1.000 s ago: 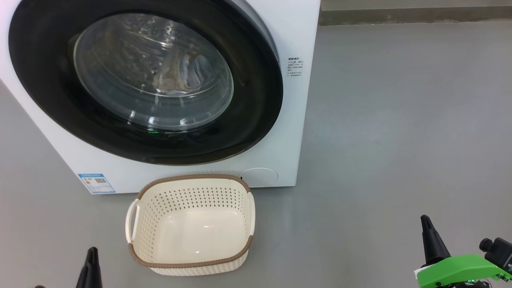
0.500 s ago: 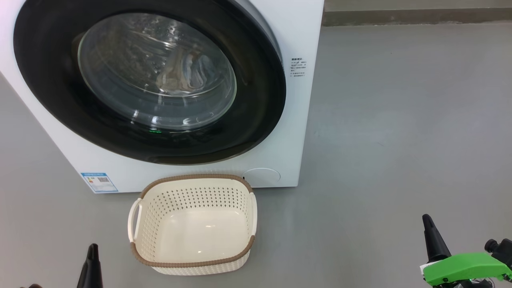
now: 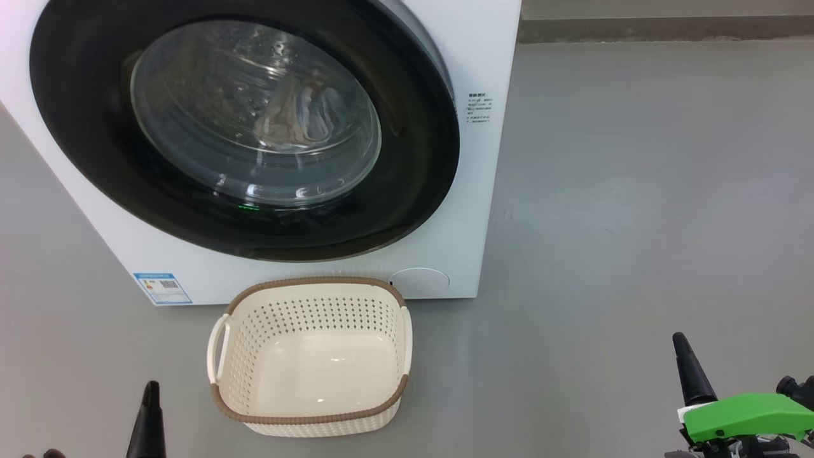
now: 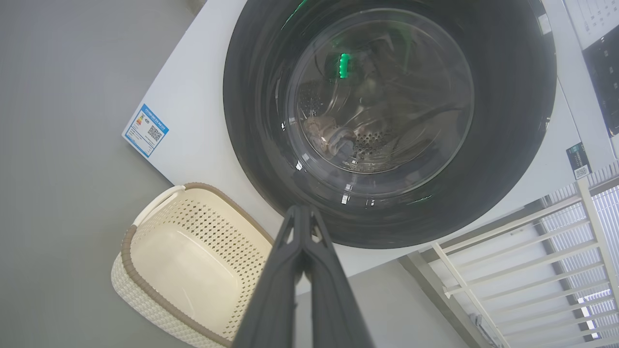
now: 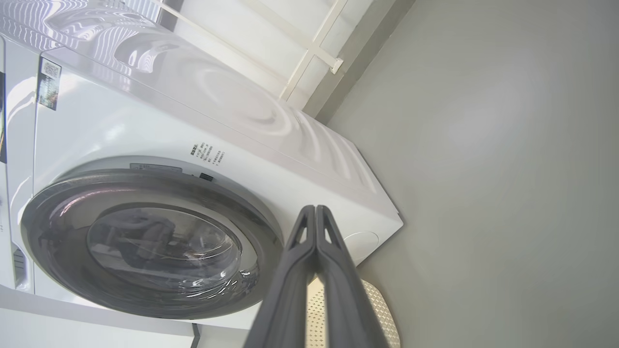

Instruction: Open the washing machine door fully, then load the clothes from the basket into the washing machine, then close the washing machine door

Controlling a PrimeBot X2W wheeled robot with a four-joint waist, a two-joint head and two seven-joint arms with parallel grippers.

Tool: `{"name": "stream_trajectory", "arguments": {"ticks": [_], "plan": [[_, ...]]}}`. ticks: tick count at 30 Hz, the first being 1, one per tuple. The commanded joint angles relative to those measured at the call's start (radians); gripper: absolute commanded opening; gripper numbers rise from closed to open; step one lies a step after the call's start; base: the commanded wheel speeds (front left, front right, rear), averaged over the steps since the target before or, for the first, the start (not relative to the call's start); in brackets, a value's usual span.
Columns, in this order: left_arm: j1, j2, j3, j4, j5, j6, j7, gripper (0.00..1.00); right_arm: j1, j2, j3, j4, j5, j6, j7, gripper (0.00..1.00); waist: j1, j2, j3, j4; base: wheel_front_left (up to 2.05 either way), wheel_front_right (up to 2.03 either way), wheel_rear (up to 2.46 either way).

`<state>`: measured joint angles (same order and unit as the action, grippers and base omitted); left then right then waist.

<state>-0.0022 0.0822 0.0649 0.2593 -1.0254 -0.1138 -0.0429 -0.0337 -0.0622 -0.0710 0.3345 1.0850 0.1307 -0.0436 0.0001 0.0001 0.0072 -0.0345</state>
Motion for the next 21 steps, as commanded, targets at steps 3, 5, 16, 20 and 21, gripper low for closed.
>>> {"name": "stream_trajectory", "arguments": {"ticks": [3,5,16,20,21], "plan": [[-0.047,0.009,0.024,-0.032,-0.042,0.002,0.010,0.00,-0.050,-0.007,0.003,-0.033,0.046,0.000,0.012,0.00,0.0000,-0.0001,0.000,0.002,0.00,0.00,0.00],[-0.050,0.008,0.026,-0.033,-0.064,0.003,0.016,0.00,-0.052,-0.006,0.001,-0.035,0.065,0.000,0.017,0.00,0.0000,-0.0001,-0.001,0.003,0.00,0.00,0.00],[-0.064,-0.002,0.032,-0.036,-0.195,0.006,0.052,0.00,-0.061,-0.002,-0.010,-0.046,0.180,0.000,0.053,0.00,0.0000,-0.0001,-0.003,0.011,0.00,0.00,0.00],[-0.069,-0.006,0.034,-0.037,-0.238,0.007,0.063,0.00,-0.064,0.000,-0.014,-0.049,0.219,0.000,0.065,0.00,0.0000,-0.0001,-0.003,0.014,0.00,0.00,0.00],[-0.071,-0.007,0.035,-0.037,-0.249,0.007,0.066,0.00,-0.065,0.000,-0.015,-0.050,0.228,0.000,0.068,0.00,0.0000,-0.0001,-0.003,0.014,0.00,0.00,0.00]]}}
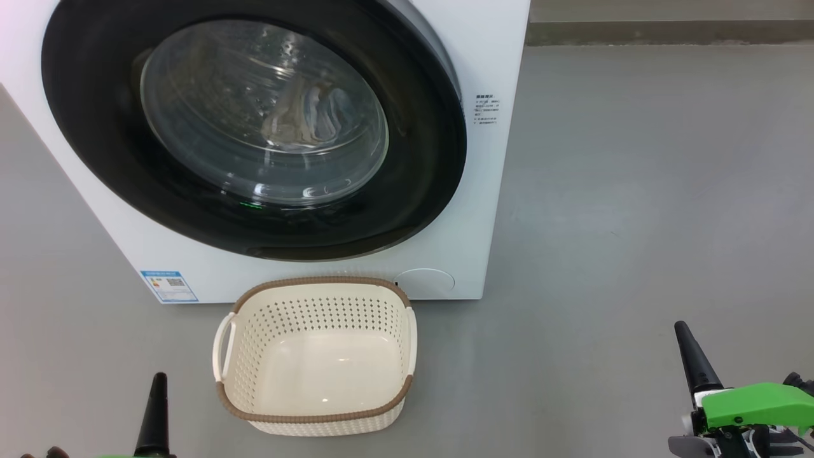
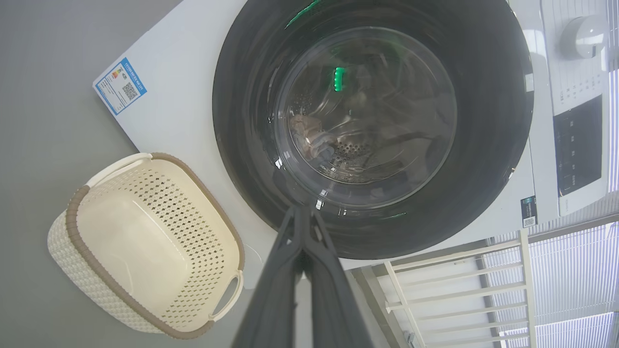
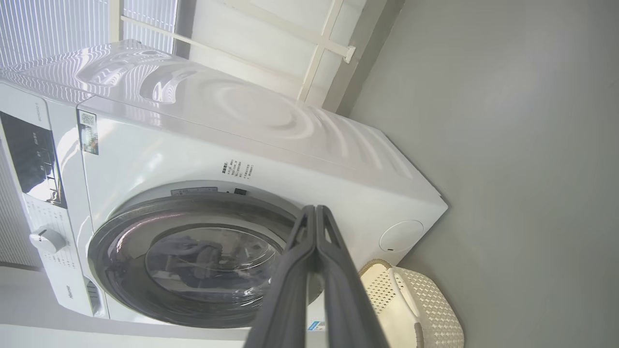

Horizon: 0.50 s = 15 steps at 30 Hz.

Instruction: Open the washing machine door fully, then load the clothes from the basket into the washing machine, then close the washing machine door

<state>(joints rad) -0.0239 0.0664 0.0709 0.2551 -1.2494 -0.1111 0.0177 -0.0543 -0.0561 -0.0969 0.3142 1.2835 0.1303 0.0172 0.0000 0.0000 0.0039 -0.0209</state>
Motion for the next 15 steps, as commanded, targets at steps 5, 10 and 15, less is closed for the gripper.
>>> {"name": "stream_trajectory", "arguments": {"ticks": [5,10,15], "plan": [[-0.055,0.005,0.031,-0.034,-0.079,0.006,0.020,0.00,-0.048,-0.004,0.006,-0.035,0.078,0.000,0.022,0.00,0.0000,0.0000,-0.001,0.004,0.00,0.00,0.00],[-0.061,0.001,0.034,-0.035,-0.134,0.007,0.035,0.00,-0.052,-0.002,0.001,-0.039,0.126,0.000,0.036,0.00,0.0000,0.0000,-0.002,0.007,0.00,0.00,0.00],[-0.067,-0.003,0.037,-0.037,-0.189,0.008,0.050,0.00,-0.056,0.000,-0.004,-0.044,0.174,0.000,0.051,0.00,0.0000,0.0000,-0.003,0.010,0.00,0.00,0.00]]}}
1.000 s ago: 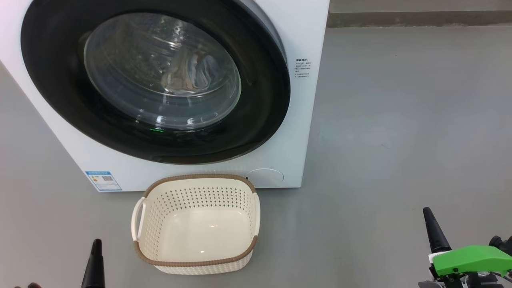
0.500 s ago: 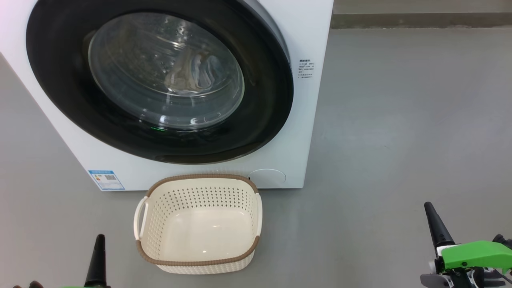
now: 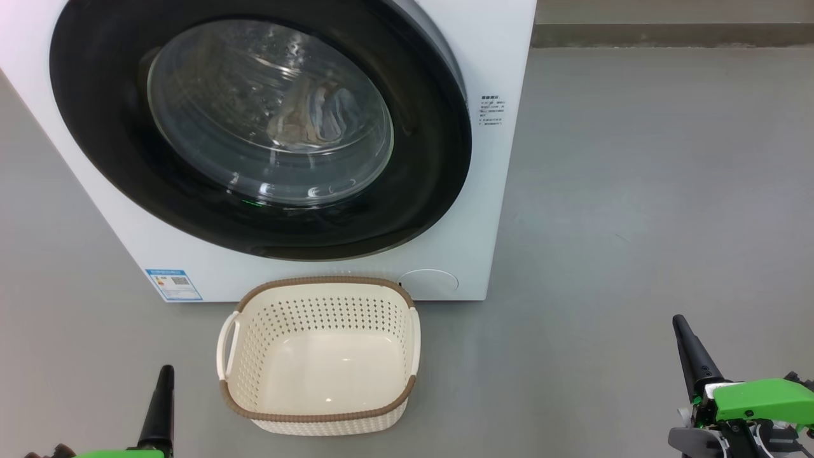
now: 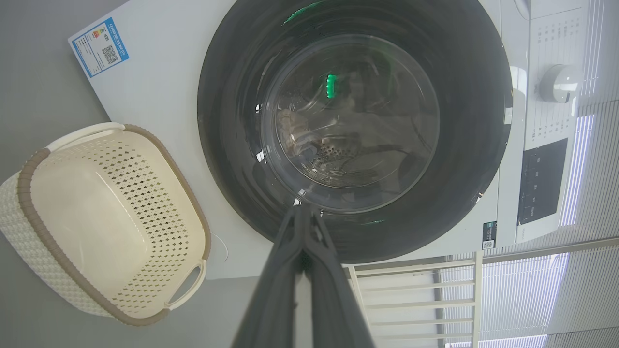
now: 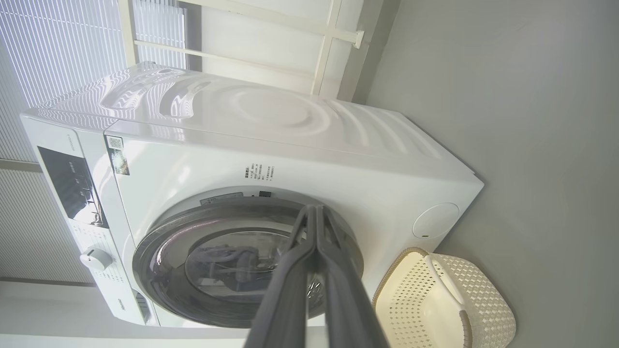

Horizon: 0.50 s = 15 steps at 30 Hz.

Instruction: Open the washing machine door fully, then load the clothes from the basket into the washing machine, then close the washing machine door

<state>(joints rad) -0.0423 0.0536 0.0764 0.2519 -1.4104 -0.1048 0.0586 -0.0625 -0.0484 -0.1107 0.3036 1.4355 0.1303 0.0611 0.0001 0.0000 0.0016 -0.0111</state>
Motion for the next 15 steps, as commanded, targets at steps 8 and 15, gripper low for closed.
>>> {"name": "stream_trajectory", "arguments": {"ticks": [8,15], "plan": [[-0.057,0.004,0.035,-0.035,-0.104,0.004,0.030,0.00,-0.053,-0.005,0.003,-0.040,0.089,0.000,0.028,0.00,0.0000,0.0000,-0.001,0.005,0.00,0.00,0.00],[-0.066,-0.002,0.038,-0.037,-0.180,0.006,0.050,0.00,-0.059,-0.003,-0.004,-0.047,0.157,0.000,0.049,0.00,-0.0001,0.0000,-0.002,0.010,0.00,0.00,0.00]]}}
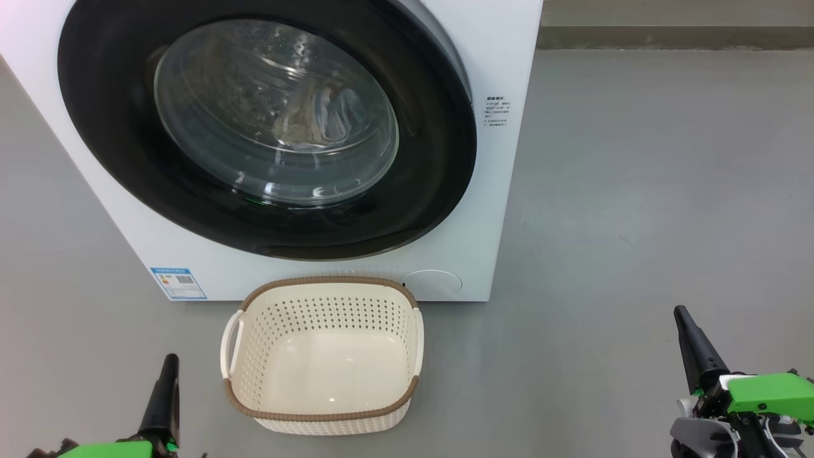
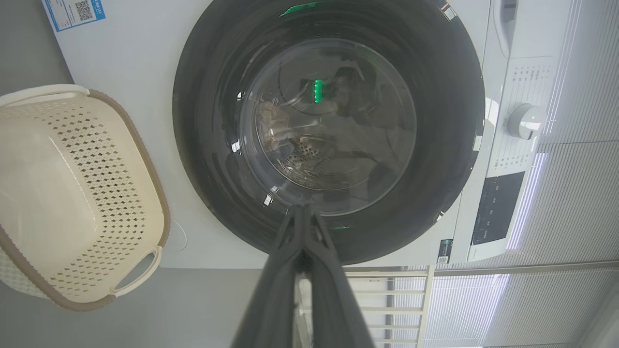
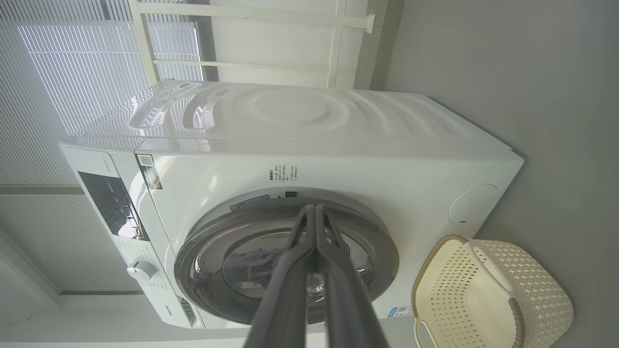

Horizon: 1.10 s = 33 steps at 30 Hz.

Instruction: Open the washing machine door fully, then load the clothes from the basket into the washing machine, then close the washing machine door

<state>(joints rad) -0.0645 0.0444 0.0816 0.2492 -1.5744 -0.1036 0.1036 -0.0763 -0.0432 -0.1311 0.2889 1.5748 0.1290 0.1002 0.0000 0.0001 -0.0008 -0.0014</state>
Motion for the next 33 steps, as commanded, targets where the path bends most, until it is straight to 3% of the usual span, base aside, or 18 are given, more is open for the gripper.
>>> {"name": "stream_trajectory", "arguments": {"ticks": [1,33], "plan": [[-0.045,0.006,0.034,-0.034,-0.027,0.005,0.008,0.00,-0.046,-0.008,0.016,-0.033,0.027,0.002,0.012,0.00,0.0000,-0.0001,0.000,0.001,0.00,0.00,0.00],[-0.046,0.006,0.034,-0.034,-0.033,0.005,0.010,0.00,-0.046,-0.007,0.015,-0.033,0.032,0.002,0.014,0.00,0.0000,-0.0001,0.000,0.001,0.00,0.00,0.00]]}}
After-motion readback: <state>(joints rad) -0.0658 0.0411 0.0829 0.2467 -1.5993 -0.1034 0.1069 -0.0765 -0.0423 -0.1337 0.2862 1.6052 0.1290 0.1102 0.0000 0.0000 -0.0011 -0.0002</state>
